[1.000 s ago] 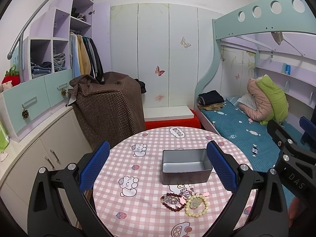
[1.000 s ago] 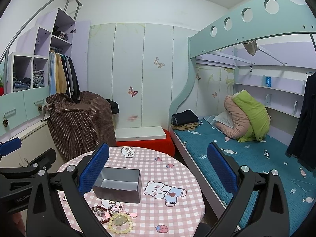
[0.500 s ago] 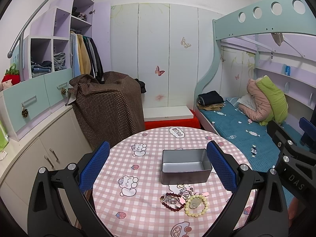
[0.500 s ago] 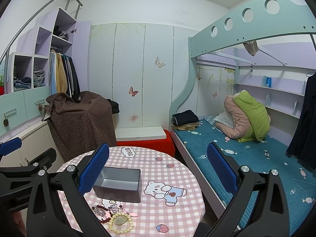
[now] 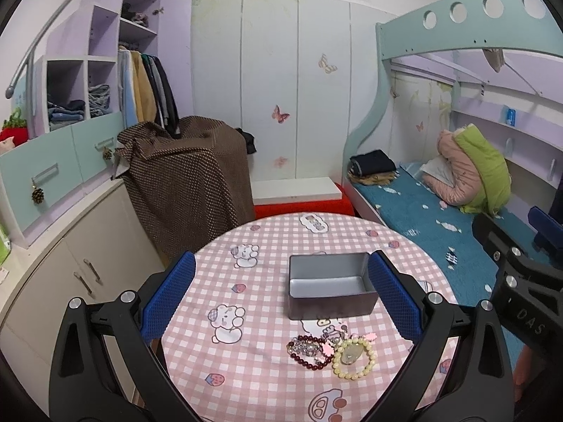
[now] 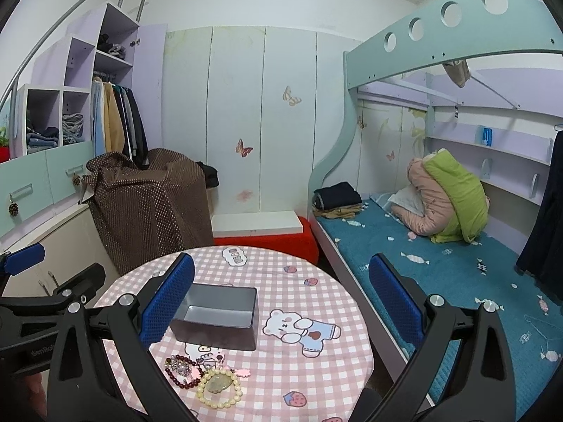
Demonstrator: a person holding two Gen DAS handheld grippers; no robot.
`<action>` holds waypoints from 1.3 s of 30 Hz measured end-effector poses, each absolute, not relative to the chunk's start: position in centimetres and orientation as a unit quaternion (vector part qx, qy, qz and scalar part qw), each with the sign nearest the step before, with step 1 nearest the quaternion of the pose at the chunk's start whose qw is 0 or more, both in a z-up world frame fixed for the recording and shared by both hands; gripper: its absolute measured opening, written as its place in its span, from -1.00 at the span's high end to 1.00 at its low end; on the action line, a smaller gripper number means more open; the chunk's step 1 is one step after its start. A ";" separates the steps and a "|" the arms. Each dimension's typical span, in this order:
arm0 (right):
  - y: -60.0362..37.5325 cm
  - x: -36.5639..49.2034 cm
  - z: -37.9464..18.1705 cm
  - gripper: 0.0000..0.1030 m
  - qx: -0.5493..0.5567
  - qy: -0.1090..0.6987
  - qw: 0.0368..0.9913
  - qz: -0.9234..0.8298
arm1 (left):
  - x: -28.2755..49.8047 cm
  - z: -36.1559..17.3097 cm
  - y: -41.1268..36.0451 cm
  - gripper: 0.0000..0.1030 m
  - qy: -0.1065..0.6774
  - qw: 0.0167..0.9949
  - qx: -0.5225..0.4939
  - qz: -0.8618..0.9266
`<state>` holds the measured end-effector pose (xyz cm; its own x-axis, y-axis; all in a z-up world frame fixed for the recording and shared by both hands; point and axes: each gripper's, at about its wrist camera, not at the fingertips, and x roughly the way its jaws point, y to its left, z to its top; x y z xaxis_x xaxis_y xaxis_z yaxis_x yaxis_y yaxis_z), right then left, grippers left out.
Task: Organize jewelry
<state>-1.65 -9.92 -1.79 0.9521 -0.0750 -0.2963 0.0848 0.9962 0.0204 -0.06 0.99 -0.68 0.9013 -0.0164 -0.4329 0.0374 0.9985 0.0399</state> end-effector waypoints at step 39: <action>-7.4 6.6 -20.9 -0.64 -0.052 0.425 0.903 0.022 | 9.6 -19.3 5.2 -0.90 0.443 0.895 0.034 -0.039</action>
